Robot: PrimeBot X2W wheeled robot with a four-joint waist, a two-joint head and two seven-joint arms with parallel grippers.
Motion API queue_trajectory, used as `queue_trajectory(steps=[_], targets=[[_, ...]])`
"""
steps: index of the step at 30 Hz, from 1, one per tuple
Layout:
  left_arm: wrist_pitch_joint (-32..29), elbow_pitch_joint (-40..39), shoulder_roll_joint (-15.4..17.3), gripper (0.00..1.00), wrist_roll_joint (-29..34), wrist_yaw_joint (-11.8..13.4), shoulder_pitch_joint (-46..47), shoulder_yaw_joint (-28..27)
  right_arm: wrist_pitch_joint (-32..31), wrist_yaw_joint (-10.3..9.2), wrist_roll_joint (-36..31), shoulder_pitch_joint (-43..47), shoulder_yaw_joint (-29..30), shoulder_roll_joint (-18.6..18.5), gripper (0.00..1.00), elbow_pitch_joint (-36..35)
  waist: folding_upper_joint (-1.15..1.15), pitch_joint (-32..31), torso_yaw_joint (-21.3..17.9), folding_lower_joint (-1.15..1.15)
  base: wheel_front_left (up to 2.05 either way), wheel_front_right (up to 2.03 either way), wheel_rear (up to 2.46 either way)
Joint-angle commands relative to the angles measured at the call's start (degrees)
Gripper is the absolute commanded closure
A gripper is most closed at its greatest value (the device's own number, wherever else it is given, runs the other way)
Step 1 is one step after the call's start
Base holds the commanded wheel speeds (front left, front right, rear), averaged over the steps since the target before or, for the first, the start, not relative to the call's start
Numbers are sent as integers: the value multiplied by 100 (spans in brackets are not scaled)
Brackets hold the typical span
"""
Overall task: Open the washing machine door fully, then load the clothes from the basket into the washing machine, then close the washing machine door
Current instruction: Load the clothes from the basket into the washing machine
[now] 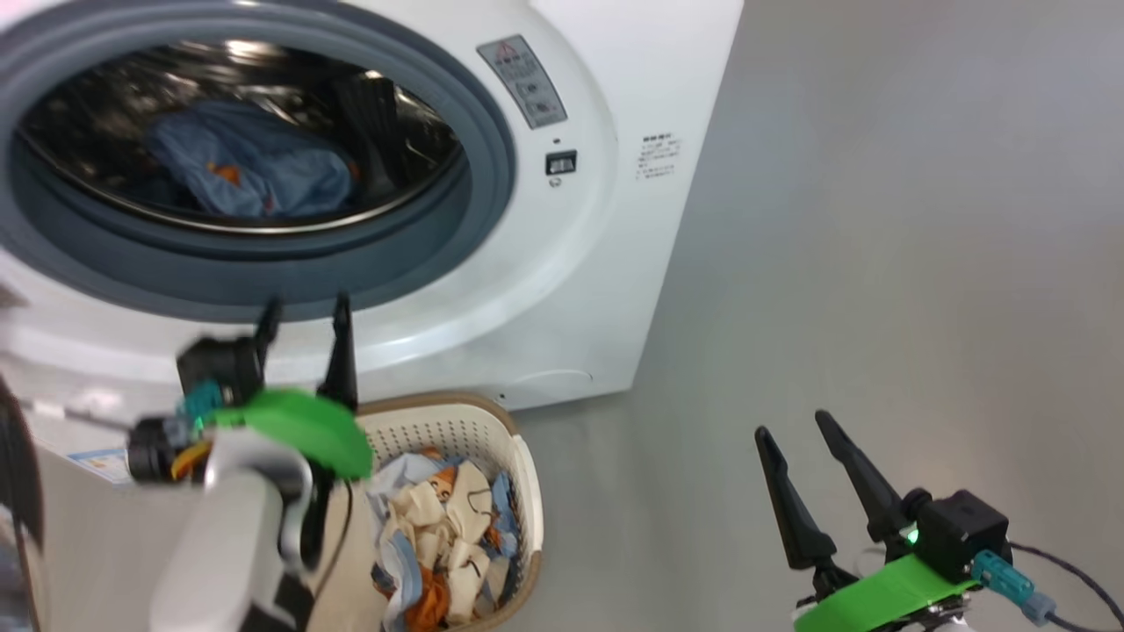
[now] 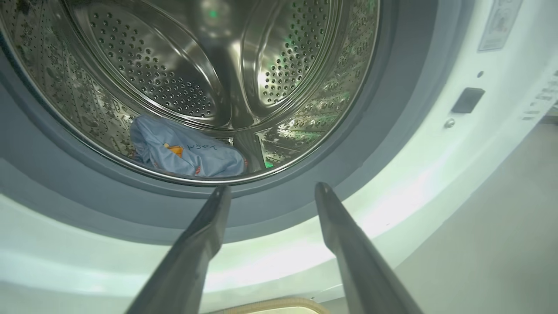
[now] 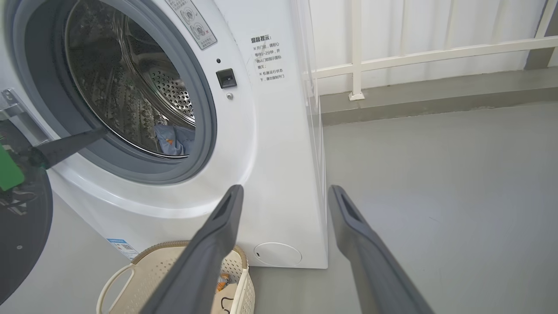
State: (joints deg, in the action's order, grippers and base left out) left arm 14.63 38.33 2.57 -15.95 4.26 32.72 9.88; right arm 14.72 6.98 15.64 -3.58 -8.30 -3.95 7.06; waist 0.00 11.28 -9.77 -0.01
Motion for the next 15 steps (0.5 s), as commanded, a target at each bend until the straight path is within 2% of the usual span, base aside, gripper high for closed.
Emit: queue_trajectory(steps=[1,15], targets=[[37,-210,109,0,-39,-10,-104,-141,28,51,-95,22,-101,-42,0,-147,0,-189,120,1,0,0,0],[37,-2068,69,0,-125,-22,-2215,-360,28,51,-139,446,126,-251,0,-193,0,-791,375,1,0,0,0]])
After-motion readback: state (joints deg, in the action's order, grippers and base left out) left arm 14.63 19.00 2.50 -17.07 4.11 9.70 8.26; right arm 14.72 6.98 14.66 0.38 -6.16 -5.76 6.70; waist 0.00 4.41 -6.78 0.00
